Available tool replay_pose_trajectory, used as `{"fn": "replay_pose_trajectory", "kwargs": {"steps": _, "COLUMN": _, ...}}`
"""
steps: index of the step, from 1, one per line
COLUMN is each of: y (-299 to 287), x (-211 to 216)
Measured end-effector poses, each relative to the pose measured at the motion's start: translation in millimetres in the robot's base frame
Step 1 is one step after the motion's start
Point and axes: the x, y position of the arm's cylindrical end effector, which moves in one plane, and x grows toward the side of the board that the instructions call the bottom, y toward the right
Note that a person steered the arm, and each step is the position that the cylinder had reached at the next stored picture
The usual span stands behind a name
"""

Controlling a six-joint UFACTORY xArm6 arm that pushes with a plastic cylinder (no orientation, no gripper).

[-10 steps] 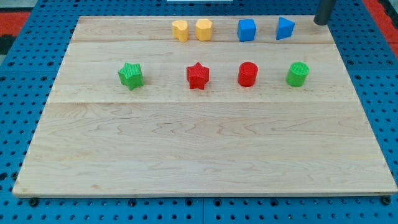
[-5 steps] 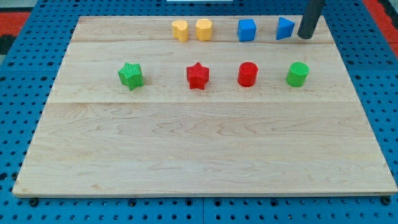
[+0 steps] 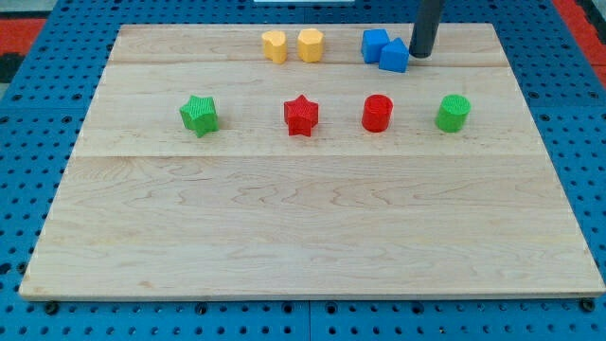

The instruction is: Move the triangle to the right of the hexagon

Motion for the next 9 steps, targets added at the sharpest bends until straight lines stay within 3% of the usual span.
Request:
{"fn": "replay_pose_trajectory", "kwargs": {"steps": 1, "y": -25.7, "x": 11.3}}
{"fn": "replay_pose_trajectory", "kwargs": {"steps": 2, "y": -95.8, "x": 12.0}}
{"fn": "replay_pose_trajectory", "kwargs": {"steps": 3, "y": -114.5, "x": 10.0}}
{"fn": "replay_pose_trajectory", "kwargs": {"steps": 6, "y": -85.6, "x": 10.0}}
{"fn": "replay_pose_trajectory", "kwargs": {"steps": 8, "y": -109.4, "x": -19.6}}
{"fn": "replay_pose_trajectory", "kwargs": {"steps": 9, "y": -79.8, "x": -31.2}}
